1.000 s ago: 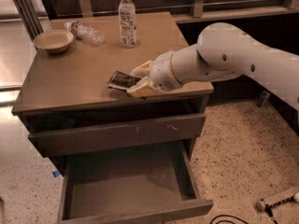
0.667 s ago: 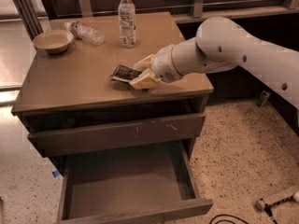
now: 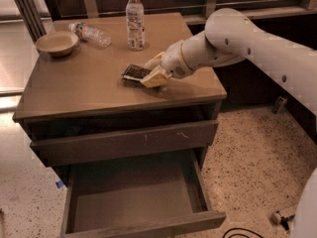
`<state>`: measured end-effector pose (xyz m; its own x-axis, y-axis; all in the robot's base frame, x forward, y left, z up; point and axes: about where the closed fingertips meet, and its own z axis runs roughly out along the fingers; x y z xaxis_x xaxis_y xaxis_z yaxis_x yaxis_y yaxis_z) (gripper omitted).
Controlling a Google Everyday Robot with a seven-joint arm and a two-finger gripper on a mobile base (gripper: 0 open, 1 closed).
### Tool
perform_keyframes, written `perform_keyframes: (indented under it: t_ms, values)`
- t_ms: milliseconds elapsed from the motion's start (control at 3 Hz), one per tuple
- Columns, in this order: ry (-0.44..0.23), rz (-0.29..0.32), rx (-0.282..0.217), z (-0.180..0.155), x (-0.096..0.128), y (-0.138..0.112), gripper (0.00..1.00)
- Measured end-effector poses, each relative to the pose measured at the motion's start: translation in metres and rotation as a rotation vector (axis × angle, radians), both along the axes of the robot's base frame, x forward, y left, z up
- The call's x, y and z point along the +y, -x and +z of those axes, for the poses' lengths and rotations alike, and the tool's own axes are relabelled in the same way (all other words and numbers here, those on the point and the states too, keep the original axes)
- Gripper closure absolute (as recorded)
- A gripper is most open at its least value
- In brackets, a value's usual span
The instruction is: Pick rxbar chocolate from middle drawer and place on counter
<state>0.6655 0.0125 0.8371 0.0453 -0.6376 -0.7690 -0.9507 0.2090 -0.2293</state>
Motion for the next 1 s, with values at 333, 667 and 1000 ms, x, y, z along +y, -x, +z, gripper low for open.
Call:
perform_keyframes:
  t_ms: [333, 667, 1000]
  values:
    - [0.018, -0.002, 0.029, -0.0091, -0.0008, -0.0092, 1.0]
    - [0.019, -0.002, 0.032, -0.0098, -0.0008, -0.0098, 0.84]
    - [0.019, -0.002, 0.032, -0.0098, -0.0008, -0.0098, 0.6]
